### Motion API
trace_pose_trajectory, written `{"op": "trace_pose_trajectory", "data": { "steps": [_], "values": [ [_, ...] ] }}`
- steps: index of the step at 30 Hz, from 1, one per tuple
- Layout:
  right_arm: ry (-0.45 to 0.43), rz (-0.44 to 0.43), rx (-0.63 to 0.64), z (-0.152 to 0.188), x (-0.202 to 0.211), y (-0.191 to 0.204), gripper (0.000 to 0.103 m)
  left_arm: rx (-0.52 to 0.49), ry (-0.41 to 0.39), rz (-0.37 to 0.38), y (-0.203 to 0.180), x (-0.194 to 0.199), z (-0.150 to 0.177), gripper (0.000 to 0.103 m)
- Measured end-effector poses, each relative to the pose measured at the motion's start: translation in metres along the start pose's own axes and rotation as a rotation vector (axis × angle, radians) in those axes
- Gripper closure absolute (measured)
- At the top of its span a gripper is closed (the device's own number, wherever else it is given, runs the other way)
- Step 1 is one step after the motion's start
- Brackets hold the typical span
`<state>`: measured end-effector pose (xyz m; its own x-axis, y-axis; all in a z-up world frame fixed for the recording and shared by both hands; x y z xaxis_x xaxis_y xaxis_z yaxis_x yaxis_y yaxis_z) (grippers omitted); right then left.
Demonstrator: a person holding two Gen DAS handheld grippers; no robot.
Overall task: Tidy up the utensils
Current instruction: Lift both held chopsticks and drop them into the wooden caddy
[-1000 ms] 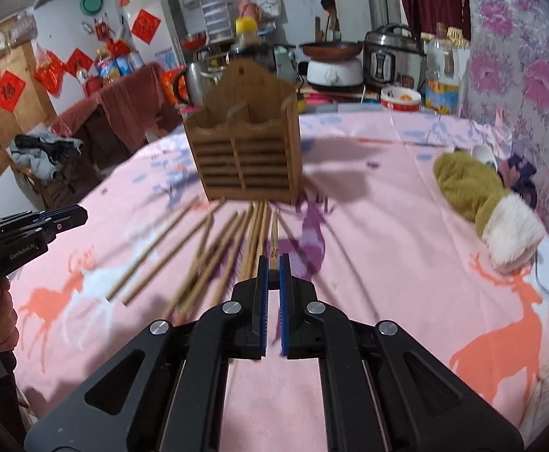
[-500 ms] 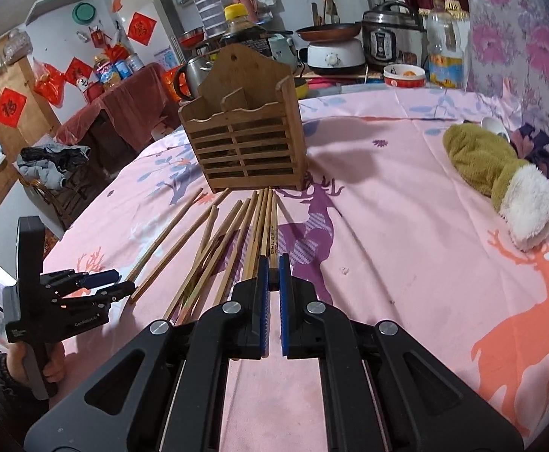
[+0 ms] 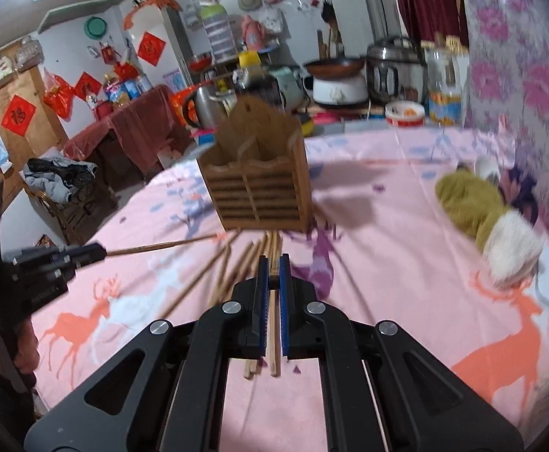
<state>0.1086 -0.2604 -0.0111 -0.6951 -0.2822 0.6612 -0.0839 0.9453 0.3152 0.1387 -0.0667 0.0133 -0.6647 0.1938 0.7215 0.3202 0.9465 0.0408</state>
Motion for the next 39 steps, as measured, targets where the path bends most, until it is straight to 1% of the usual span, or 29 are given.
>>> {"op": "trace_pose_trajectory", "data": {
  "steps": [2,8,11,14,17,23,26,28,30,31,32,33,34,37,38,39],
  "values": [
    [-0.017,0.006,0.012,-0.010,0.005,0.003,0.097,-0.007,-0.026,-0.012,-0.004,0.008,-0.020,0.097],
    [-0.061,0.032,0.043,-0.039,0.008,0.011,0.097,-0.014,-0.071,-0.029,-0.017,0.018,-0.074,0.097],
    [-0.085,0.027,0.047,-0.056,0.013,0.016,0.097,-0.008,-0.105,-0.026,-0.021,0.030,-0.103,0.097],
    [-0.145,0.033,0.067,-0.085,0.027,0.025,0.097,-0.009,-0.153,-0.034,-0.024,0.046,-0.131,0.097],
    [-0.210,0.041,0.080,-0.113,0.039,0.034,0.097,0.000,-0.174,-0.030,-0.027,0.049,-0.150,0.097],
    [-0.328,0.060,0.058,-0.164,0.039,0.045,0.097,0.027,-0.164,-0.044,-0.025,0.022,-0.167,0.097],
    [-0.397,0.116,0.078,-0.184,0.025,0.048,0.097,0.037,-0.149,-0.043,-0.023,0.003,-0.166,0.097],
    [-0.403,0.136,0.086,-0.188,0.008,0.048,0.097,0.048,-0.125,-0.021,-0.022,-0.015,-0.159,0.097],
    [-0.379,0.152,0.097,-0.188,-0.015,0.047,0.097,0.055,-0.108,-0.021,-0.018,-0.028,-0.152,0.097],
    [-0.337,0.148,0.107,-0.184,-0.031,0.047,0.097,0.057,-0.097,-0.021,-0.016,-0.034,-0.148,0.092],
    [-0.295,0.130,0.112,-0.179,-0.043,0.047,0.097,0.058,-0.087,-0.018,-0.015,-0.037,-0.145,0.084],
    [-0.280,0.125,0.104,-0.177,-0.048,0.044,0.094,0.065,-0.078,-0.019,-0.011,-0.039,-0.141,0.061],
    [-0.279,0.120,0.080,-0.173,-0.048,0.039,0.090,0.072,-0.083,-0.026,-0.008,-0.038,-0.139,0.046],
    [-0.279,0.044,0.011,-0.162,-0.032,0.029,0.087,0.076,-0.114,-0.050,0.000,-0.025,-0.133,0.044],
    [-0.280,0.037,0.002,-0.157,-0.028,0.027,0.086,0.085,-0.121,-0.050,0.002,-0.020,-0.130,0.043],
    [-0.281,0.038,-0.007,-0.150,-0.019,0.022,0.083,0.091,-0.127,-0.051,0.002,-0.016,-0.127,0.038]
  ]
}}
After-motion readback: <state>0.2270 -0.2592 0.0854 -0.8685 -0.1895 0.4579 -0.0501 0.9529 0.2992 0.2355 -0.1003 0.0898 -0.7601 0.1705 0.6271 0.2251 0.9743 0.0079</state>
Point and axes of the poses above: each gripper's, at about its wrist camera, not at the fingertips, and x roughly against the way its jaws point, y to its left, z to its underside, the point moved 10 cm from there along -x, roughly the way its jaws point
